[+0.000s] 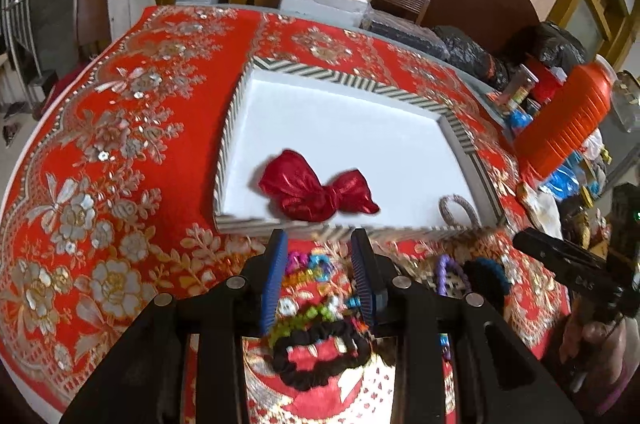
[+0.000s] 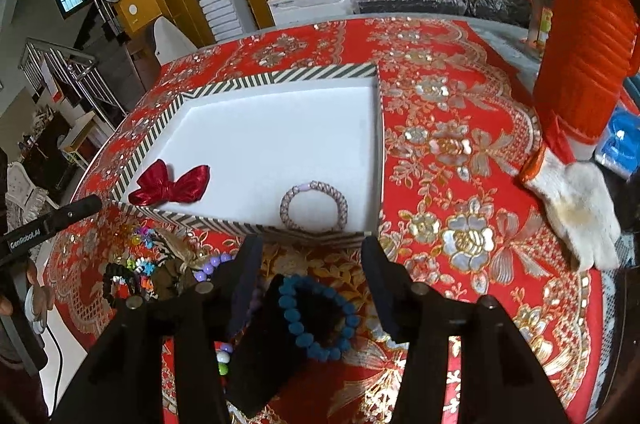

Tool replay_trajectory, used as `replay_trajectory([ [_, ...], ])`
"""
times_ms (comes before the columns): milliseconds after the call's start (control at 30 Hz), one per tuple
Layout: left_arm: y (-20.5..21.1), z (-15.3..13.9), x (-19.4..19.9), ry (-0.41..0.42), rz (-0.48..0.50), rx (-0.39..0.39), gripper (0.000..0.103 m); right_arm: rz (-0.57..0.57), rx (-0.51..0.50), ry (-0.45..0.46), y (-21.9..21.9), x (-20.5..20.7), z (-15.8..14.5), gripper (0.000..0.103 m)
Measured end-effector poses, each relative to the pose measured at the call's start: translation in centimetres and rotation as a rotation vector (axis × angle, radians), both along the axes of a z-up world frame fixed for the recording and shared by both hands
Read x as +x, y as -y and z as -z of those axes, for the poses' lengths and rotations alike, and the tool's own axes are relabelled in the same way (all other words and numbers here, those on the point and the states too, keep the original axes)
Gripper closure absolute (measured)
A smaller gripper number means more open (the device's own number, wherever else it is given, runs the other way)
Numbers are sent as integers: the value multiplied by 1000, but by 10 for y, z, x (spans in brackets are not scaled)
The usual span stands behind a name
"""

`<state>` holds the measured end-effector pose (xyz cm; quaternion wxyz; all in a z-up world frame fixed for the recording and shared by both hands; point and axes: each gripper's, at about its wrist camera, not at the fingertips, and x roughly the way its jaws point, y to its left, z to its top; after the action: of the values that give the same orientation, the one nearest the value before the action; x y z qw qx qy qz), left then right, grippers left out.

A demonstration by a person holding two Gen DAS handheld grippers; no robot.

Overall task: Organize jewelry
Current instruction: 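Grasp the black bead bracelet with the left tool while the right tool grasps the blue bead bracelet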

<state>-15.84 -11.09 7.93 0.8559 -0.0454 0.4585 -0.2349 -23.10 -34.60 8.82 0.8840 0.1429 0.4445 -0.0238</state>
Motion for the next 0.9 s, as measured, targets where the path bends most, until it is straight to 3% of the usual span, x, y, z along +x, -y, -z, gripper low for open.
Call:
replay_trajectory([
  [300,-4,10,-22,-56,108,26,76,-23,10,3,-3,-12,-5,49],
  [467,-13,27,-34,-75,109,83,75,-32,-15,-38,-3,-23,1,49],
  [667,-22,45,-42,-139,107,60,75,-104,-45,-73,-15,-31,12,50],
  [767,-19,50,-43,-155,102,55,75,-124,-80,-92,-21,-26,19,59],
  [900,-16,55,-43,-169,101,49,75,-131,-33,-105,-16,-22,32,85],
])
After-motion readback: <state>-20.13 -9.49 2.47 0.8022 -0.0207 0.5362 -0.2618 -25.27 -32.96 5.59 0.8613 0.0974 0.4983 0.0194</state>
